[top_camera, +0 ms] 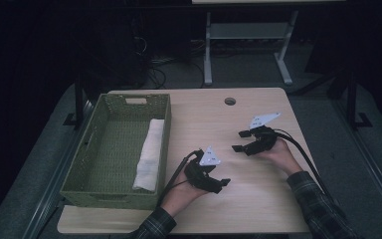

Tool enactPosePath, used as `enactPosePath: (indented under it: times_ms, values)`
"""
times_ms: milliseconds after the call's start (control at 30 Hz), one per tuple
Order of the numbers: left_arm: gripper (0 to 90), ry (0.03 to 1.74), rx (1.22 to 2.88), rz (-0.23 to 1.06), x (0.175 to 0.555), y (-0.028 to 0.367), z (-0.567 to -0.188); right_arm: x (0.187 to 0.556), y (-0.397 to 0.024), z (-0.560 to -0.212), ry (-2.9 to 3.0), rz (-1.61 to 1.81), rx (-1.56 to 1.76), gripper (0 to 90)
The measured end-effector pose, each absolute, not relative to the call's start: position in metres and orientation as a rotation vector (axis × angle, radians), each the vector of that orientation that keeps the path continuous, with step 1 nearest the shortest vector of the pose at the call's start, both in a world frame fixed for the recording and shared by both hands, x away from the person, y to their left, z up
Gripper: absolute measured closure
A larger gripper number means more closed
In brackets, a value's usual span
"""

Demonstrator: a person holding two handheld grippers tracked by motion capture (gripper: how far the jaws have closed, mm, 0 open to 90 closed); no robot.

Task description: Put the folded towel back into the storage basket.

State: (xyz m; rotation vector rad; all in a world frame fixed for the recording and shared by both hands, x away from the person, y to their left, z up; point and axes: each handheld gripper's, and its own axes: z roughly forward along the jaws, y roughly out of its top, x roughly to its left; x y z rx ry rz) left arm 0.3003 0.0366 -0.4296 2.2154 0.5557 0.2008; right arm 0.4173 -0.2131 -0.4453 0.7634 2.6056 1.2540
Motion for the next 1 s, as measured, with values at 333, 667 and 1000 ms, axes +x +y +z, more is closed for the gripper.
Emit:
enactPosePath:
  times_ms: [333, 667, 1000]
  values:
    - [23.2, 0.579, 2.24, 0.192, 0.306, 0.036, -0.455, 0.396, -0.237, -0.463, 2.568, 1.188, 0.852, 24.8]
    - [18.2, 0.591, 2.306, 0.212, 0.308, 0.033, -0.474, 0.383, -0.259, -0.479, 2.495, 1.118, 0.952, 22.3]
    - [14.0, 0.565, 2.282, 0.239, 0.306, 0.034, -0.479, 0.379, -0.262, -0.482, 2.498, 1.098, 0.972, 15.7]
